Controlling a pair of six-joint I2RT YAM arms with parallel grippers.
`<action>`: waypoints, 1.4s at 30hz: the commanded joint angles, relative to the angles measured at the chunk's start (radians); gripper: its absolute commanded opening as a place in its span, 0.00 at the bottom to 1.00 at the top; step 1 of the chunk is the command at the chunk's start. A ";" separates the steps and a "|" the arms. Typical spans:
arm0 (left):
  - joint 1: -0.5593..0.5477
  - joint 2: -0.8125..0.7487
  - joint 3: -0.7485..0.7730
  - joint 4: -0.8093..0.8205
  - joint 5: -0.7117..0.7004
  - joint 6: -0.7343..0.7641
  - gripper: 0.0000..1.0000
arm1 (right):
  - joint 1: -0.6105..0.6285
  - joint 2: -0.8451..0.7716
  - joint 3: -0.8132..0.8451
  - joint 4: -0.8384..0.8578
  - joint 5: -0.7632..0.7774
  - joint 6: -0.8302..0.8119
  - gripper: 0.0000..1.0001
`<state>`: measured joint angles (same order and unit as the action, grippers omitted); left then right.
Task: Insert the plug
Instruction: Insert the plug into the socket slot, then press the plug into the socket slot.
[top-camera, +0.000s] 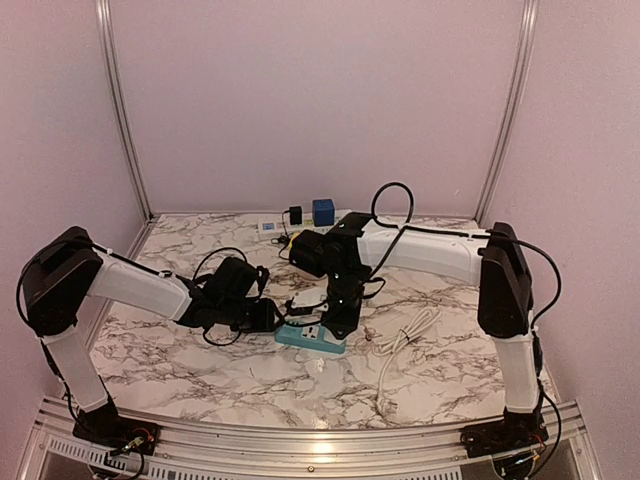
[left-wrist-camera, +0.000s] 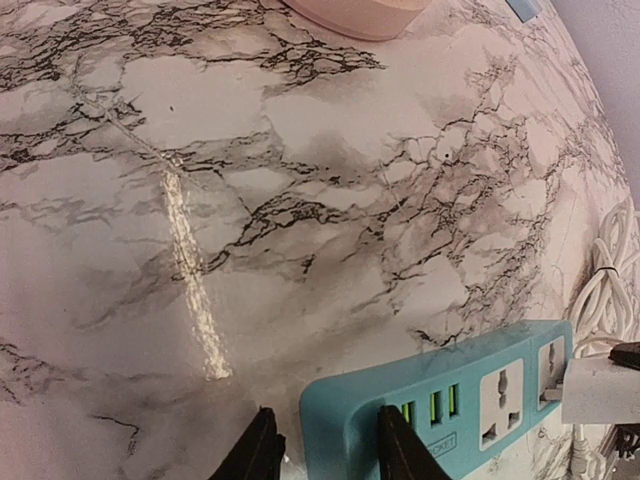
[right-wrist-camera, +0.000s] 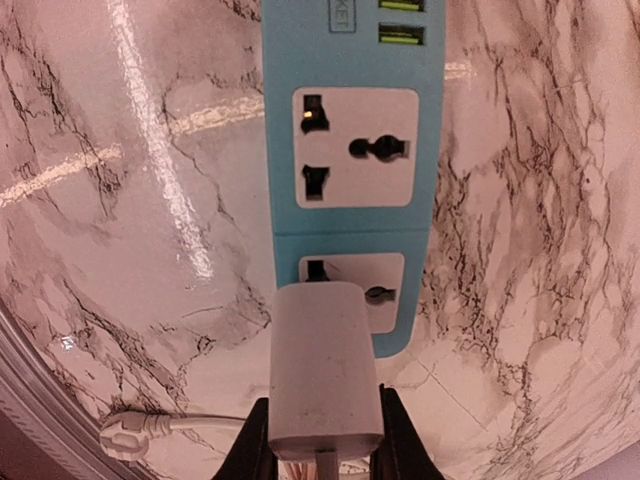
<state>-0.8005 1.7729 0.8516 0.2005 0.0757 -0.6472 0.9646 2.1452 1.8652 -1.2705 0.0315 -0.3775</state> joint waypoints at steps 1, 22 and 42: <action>-0.030 0.031 0.009 -0.005 0.029 0.000 0.33 | 0.013 0.091 0.076 0.028 0.032 0.017 0.00; -0.039 0.020 -0.034 0.036 0.040 -0.013 0.22 | 0.045 0.309 0.129 0.046 0.033 0.012 0.00; -0.038 0.009 -0.043 0.022 0.020 -0.017 0.27 | 0.044 0.146 0.170 0.051 0.113 -0.001 0.38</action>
<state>-0.8169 1.7729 0.8314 0.2489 0.0593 -0.6704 1.0061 2.3085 2.0209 -1.3098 0.1181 -0.3737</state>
